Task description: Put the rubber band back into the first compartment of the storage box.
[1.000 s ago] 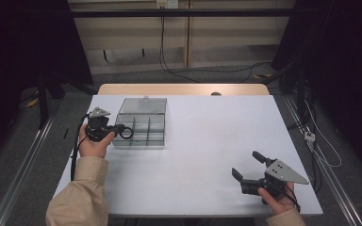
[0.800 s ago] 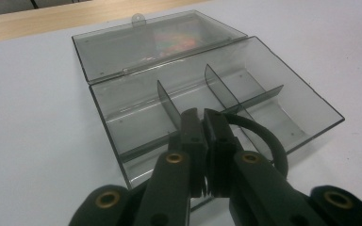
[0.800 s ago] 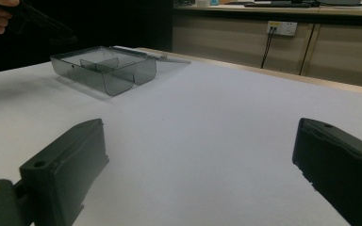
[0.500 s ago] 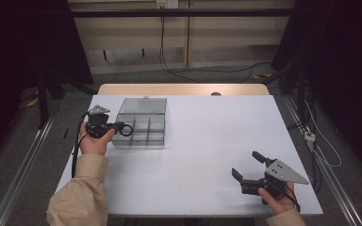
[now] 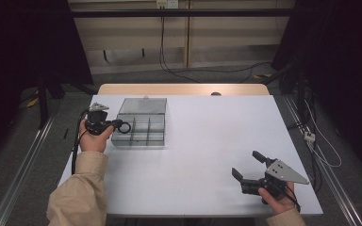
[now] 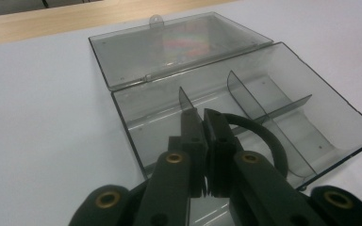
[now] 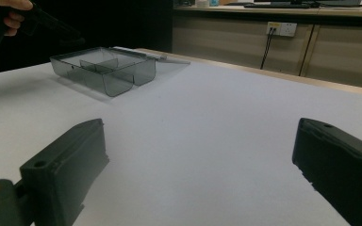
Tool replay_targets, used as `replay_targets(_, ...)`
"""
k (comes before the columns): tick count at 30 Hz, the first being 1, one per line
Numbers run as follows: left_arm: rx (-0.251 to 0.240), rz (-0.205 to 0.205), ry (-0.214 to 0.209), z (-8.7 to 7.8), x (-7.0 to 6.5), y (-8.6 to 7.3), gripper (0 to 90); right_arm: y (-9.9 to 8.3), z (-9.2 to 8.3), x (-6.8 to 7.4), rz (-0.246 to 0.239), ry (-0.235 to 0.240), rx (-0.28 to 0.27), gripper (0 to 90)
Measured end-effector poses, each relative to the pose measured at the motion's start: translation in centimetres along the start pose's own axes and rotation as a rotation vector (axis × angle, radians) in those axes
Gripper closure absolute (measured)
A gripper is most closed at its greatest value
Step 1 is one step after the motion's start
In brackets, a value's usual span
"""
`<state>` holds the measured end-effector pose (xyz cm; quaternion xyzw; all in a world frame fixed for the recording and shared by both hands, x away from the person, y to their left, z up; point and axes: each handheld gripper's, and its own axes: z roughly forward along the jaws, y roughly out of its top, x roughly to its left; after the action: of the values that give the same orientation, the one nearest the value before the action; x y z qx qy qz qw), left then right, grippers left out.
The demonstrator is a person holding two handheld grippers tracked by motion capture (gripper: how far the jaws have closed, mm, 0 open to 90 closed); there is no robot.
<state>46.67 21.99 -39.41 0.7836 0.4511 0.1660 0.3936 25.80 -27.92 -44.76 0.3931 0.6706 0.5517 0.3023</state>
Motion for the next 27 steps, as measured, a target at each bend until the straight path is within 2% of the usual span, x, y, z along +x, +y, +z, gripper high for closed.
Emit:
replay_targets(6, -0.007, -0.004, -0.009, 0.3, 0.0, 0.7, 88.2, 0.0, 0.0, 0.0, -0.001, 0.003, 0.004, 3.3)
replay_targets(17, -0.004, -0.012, 0.013, 0.8, 0.7, 1.0, 88.2, 0.0, 0.0, 0.0, -0.001, 0.005, 0.004, 3.3)
replay_targets(23, -0.005, 0.001, 0.023, 1.1, 1.0, 1.3, 88.2, -0.1, 0.0, 0.0, 0.001, 0.005, 0.005, 3.3)
replay_targets(27, -0.002, -0.009, 0.029, 1.5, 1.3, 1.2, 88.2, -0.1, 0.0, 0.0, 0.001, 0.006, 0.004, 3.3)
